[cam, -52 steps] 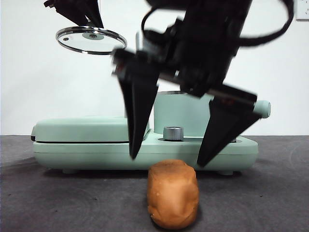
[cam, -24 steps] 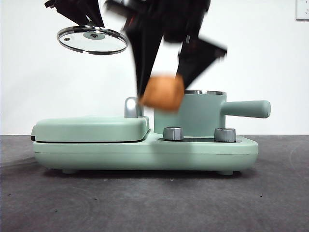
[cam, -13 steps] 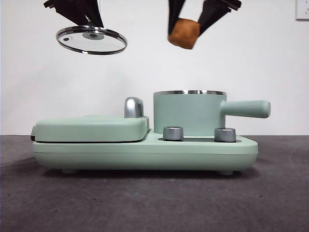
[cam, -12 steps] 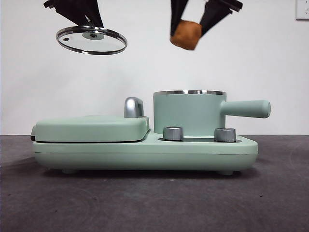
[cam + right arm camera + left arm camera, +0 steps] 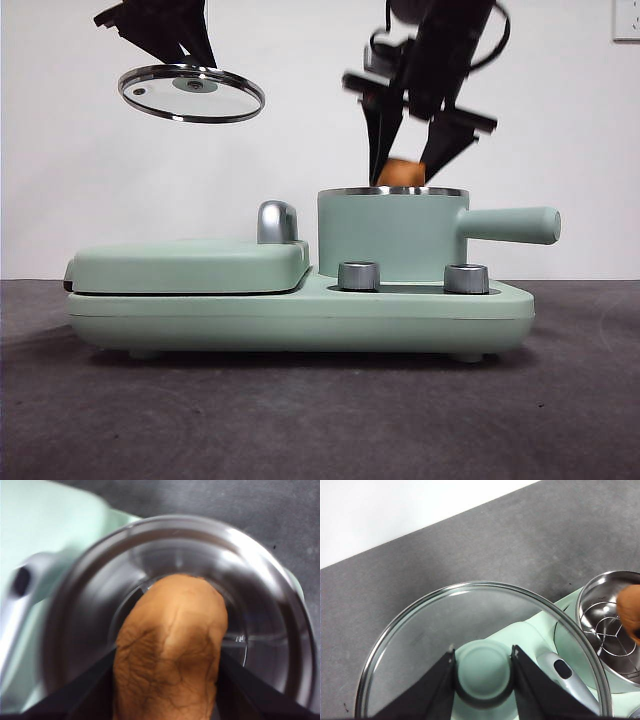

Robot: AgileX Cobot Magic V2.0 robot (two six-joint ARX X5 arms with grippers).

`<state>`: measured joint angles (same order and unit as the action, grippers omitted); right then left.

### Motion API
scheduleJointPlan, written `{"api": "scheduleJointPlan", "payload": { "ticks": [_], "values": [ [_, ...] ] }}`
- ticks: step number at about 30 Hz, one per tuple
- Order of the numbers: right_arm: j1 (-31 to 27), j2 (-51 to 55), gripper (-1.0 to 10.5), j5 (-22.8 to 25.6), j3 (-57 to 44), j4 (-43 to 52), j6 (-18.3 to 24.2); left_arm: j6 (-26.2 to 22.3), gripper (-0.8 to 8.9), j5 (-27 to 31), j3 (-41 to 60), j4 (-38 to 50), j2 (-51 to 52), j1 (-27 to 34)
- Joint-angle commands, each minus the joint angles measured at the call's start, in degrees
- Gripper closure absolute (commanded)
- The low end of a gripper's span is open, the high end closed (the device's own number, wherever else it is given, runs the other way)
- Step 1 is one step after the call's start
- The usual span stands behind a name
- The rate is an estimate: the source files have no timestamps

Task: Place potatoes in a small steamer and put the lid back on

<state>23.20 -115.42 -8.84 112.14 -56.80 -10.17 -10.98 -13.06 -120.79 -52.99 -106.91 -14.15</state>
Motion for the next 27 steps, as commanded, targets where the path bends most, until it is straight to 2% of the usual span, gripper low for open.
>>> {"api": "scheduleJointPlan", "payload": {
  "ticks": [1,9,15,19,25,27],
  "values": [
    [0.22,-2.23,7.5,-0.11,1.38,0.74,1.49,-0.55,7.9,-0.48,-1.7,1.14,-0.7,-0.11],
    [0.22,-4.61,7.4,-0.17,1.33,-2.21,2.12,-0.55,7.9,-0.5,-1.7,1.07,-0.7,-0.11],
    [0.22,-4.57,5.5,-0.2,1.4,-2.45,2.03,-0.52,7.9,-0.52,-1.7,0.98,-0.7,-0.11],
    [0.24,-4.37,5.0,-0.2,3.8,-4.28,1.81,-0.52,7.9,-0.57,-1.7,0.46,-0.7,-0.17],
    [0.28,-4.33,5.0,0.04,14.73,-15.69,2.75,-0.04,7.9,-2.54,-1.7,0.07,-0.7,-0.17],
    [0.24,-4.17,5.0,1.86,18.51,-20.74,4.09,-0.04,7.9,-2.6,-1.7,-0.07,-0.7,-0.59]
  ]
}}
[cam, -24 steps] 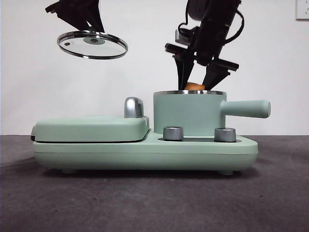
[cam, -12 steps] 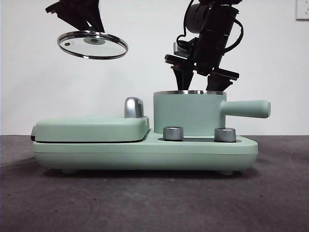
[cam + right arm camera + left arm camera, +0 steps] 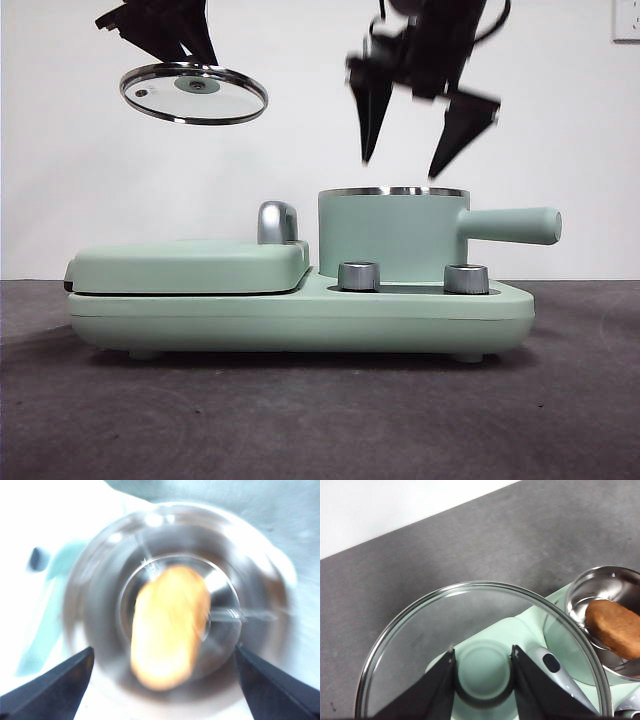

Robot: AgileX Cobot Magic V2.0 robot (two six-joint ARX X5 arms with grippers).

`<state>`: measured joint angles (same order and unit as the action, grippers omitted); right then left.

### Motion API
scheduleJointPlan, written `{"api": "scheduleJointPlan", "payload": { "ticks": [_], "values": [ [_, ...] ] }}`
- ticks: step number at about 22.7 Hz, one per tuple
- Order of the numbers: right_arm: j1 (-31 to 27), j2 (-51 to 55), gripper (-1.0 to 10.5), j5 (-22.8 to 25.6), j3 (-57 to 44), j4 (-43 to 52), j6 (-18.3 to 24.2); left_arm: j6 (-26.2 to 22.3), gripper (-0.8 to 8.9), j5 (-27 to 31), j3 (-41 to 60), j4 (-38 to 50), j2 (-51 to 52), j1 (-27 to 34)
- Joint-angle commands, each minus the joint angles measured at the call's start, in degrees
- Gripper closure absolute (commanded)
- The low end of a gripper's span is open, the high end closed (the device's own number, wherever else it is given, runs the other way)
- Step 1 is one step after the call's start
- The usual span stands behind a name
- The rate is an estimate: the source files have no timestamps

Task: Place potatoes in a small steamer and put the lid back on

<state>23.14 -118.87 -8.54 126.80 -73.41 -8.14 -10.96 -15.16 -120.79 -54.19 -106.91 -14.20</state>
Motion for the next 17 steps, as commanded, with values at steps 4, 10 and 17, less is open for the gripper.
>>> {"api": "scheduleJointPlan", "payload": {
  "ticks": [4,10,17],
  "values": [
    [0.28,1.7,5.0,3.48,6.1,-7.85,2.36,-0.09,7.9,-0.55,-1.7,1.01,-0.7,-1.6],
    [0.35,17.64,5.0,3.48,-0.61,-8.02,3.21,-0.15,7.9,-0.55,-1.7,0.61,-0.7,-5.7],
    [0.35,47.74,5.0,4.13,-26.97,-7.98,3.58,-0.17,7.9,-0.57,-1.7,2.25,-0.72,-11.67]
  ]
}}
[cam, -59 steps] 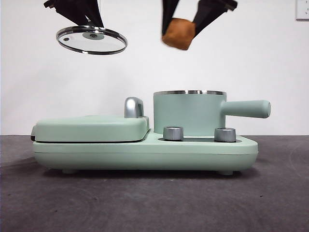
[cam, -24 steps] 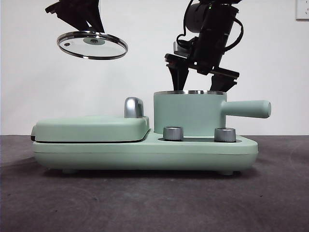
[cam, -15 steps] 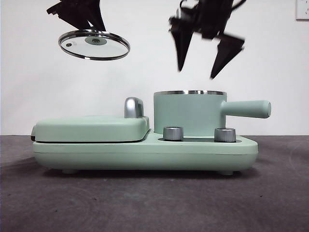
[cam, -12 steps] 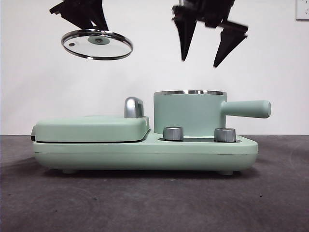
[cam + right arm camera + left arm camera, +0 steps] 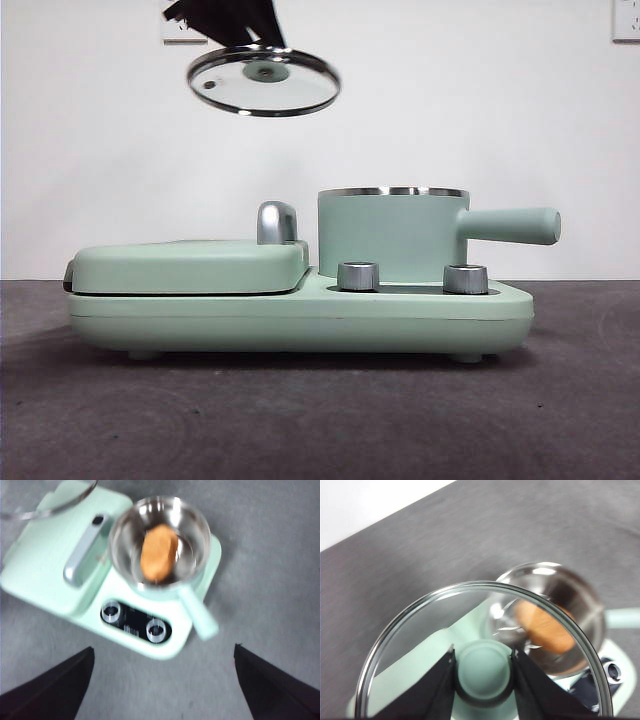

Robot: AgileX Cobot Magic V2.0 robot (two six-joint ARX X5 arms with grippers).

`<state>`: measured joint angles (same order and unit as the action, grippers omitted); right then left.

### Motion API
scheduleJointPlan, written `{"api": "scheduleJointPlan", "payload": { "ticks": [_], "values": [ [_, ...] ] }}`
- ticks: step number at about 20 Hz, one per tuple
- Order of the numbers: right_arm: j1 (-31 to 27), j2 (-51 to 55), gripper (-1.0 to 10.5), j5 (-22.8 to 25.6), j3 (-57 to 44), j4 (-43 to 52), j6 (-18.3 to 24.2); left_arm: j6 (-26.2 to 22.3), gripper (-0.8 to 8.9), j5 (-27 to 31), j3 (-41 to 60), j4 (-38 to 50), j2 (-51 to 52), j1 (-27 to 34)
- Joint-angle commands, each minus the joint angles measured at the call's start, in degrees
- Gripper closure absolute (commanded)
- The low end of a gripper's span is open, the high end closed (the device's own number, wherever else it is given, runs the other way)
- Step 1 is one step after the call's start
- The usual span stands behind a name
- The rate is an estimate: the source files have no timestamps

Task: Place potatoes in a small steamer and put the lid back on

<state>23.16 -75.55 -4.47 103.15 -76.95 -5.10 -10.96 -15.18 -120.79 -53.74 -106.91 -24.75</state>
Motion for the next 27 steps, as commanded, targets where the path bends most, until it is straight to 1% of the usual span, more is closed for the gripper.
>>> {"api": "scheduleJointPlan", "payload": {
  "ticks": [1,2,4,7,9,12,13,15,17,20,27],
  "values": [
    [0.33,8.61,5.0,0.07,-6.93,-4.42,0.55,-0.15,7.9,-0.55,-1.7,2.34,-0.76,-1.99],
    [0.33,12.37,5.0,0.07,-10.12,-3.91,0.52,-0.17,7.9,-0.55,-1.7,2.86,-0.81,-2.89],
    [0.33,21.62,5.0,0.02,-18.12,1.79,-0.68,-0.39,7.9,-0.55,-1.7,4.22,-1.05,-4.76],
    [0.33,33.38,5.0,-0.07,-29.42,9.73,-0.92,-0.39,7.9,-0.55,-1.7,6.29,-2.01,-7.5],
    [0.33,39.45,5.0,-1.92,-35.41,11.17,-2.32,-0.35,7.9,-0.55,-1.7,7.08,-3.21,-9.16],
    [0.33,46.14,5.0,-5.07,-41.18,11.34,-5.46,-0.37,7.9,-0.52,-1.7,10.19,-5.75,-11.58],
    [0.33,47.74,5.0,-5.22,-42.29,11.34,-6.36,-0.35,7.9,-0.5,-1.7,11.91,-6.75,-12.2],
    [0.33,50.07,5.0,-5.11,-43.17,11.34,-6.8,-0.35,7.9,-0.46,-1.7,14.84,-8.85,-12.94],
    [0.33,51.32,5.0,-5.11,-43.17,11.39,-7.3,-0.35,7.9,0.79,-1.7,16.5,-10.75,-13.16],
    [0.33,51.76,5.0,-5.16,-43.17,11.39,-7.76,-0.35,7.9,4.7,-1.7,17.46,-13.0,-13.16],
    [0.33,51.76,5.0,-5.09,-43.17,11.41,-7.8,-0.42,7.9,4.7,-1.7,17.7,-14.34,-13.03]
  ]
}}
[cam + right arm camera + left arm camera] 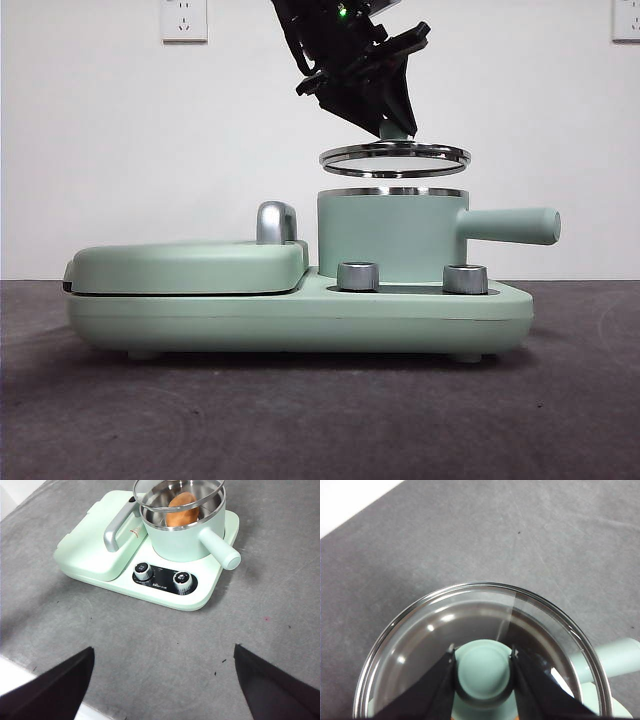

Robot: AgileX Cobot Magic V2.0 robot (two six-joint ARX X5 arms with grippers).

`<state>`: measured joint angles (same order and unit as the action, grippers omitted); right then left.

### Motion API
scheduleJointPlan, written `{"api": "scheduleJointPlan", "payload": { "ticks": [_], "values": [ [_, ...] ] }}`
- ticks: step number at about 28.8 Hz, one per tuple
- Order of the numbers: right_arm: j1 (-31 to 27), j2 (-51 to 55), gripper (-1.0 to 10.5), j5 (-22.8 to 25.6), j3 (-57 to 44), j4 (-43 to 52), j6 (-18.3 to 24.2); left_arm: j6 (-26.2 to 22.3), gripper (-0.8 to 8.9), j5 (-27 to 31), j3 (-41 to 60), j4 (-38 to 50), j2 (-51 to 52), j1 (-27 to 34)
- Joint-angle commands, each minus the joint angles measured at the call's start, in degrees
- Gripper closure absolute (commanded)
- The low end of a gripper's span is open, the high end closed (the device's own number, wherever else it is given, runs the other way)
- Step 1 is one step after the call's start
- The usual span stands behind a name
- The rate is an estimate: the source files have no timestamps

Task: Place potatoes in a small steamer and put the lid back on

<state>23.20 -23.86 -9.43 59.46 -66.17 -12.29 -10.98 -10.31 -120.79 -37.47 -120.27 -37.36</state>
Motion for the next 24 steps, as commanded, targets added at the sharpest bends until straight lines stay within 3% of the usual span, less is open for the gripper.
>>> {"api": "scheduleJointPlan", "payload": {
  "ticks": [1,24],
  "values": [
    [0.28,0.07,5.0,-0.13,0.52,0.63,-0.66,-0.35,7.9,-0.17,-1.7,1.51,-1.22,-0.42],
    [0.28,0.07,5.0,0.5,0.52,0.63,-2.08,-1.62,7.9,0.0,-1.7,-1.25,-4.33,0.02]
  ]
}}
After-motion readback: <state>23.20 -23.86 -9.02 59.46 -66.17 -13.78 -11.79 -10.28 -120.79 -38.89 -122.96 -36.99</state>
